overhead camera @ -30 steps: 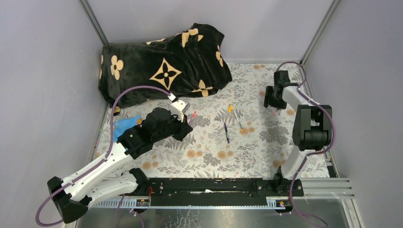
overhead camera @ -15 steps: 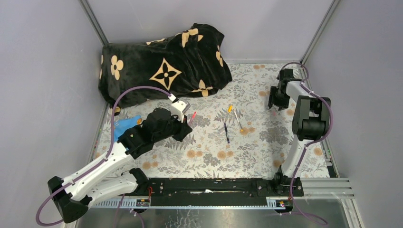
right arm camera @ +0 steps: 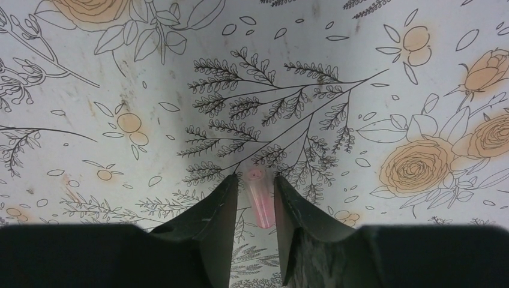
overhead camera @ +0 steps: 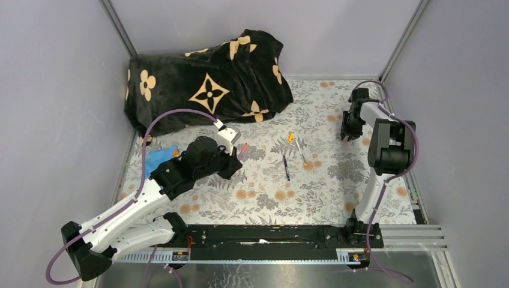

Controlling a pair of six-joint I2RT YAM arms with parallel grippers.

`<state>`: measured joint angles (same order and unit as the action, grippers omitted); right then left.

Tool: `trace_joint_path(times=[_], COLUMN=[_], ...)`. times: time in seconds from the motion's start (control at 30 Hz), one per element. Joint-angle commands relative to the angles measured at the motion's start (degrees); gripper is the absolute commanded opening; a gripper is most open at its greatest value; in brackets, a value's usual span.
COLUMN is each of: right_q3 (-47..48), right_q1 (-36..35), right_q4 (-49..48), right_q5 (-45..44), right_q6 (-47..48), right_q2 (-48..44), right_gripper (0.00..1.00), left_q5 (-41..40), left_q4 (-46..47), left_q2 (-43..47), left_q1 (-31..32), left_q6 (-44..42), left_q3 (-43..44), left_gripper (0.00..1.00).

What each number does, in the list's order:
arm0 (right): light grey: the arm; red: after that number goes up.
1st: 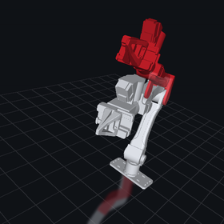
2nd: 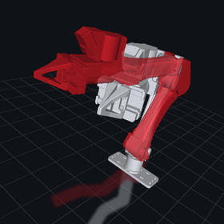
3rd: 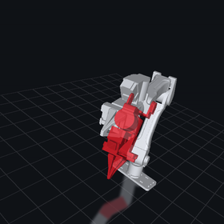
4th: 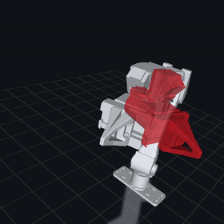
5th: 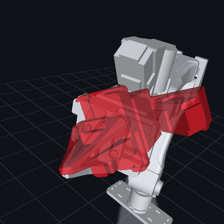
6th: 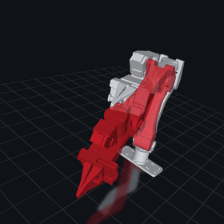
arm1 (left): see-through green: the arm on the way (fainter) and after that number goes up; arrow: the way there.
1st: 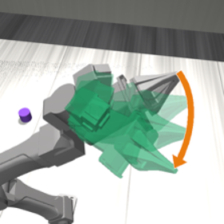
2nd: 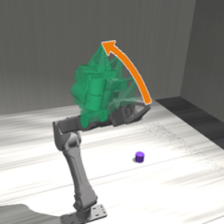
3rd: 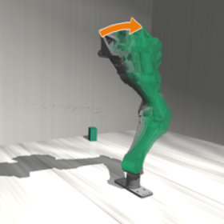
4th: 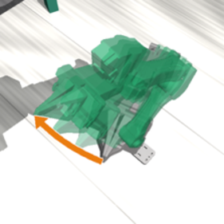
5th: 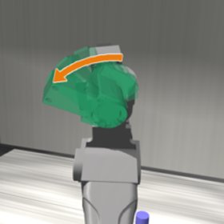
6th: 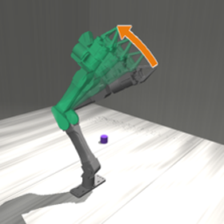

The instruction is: Insert the pens into the pen caps

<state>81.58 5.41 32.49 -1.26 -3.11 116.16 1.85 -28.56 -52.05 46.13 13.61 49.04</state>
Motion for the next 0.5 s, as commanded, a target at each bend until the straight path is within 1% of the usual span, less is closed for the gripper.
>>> trace_joint_path(times=[0.0, 0.13, 0.2, 0.27, 0.4, 0.47], right_q3=[1.5, -0.5, -2.6, -4.3, -7.3, -9.4], right_q1=[0.1, 0.1, 0.1, 0.1, 0.1, 0.1], right_q4=[2.6, 2.4, 0.6, -1.0, -5.5, -8.6], right_q5=[1.1, 2.7, 2.6, 3.6, 8.1, 9.0], right_q6=[-0.3, -0.2, -0.7, -1.5, -3.8, -6.1], right_q2=[0.2, -1.2, -3.4, -5.8, -12.7, -17.4], right_gripper=[0.33, 0.26, 0.23, 0.17, 0.08, 0.00], left_q5=[-0.8, -0.8, -0.7, -0.6, 0.4, 0.5], left_q4=[-1.1, -1.4, -1.4, -1.2, 0.6, 1.9], left_q2=[0.7, 0.7, 0.7, 0.9, 1.0, 1.1], left_q1=[-0.2, -0.2, -0.2, -0.2, -0.2, -0.2], left_q6=[0.1, -0.2, -0.2, 0.3, 1.4, 1.9], left_q3=[2.2, 2.2, 2.1, 2.2, 2.1, 1.8], left_gripper=[0.00, 0.00, 0.00, 0.00, 0.00, 0.00])
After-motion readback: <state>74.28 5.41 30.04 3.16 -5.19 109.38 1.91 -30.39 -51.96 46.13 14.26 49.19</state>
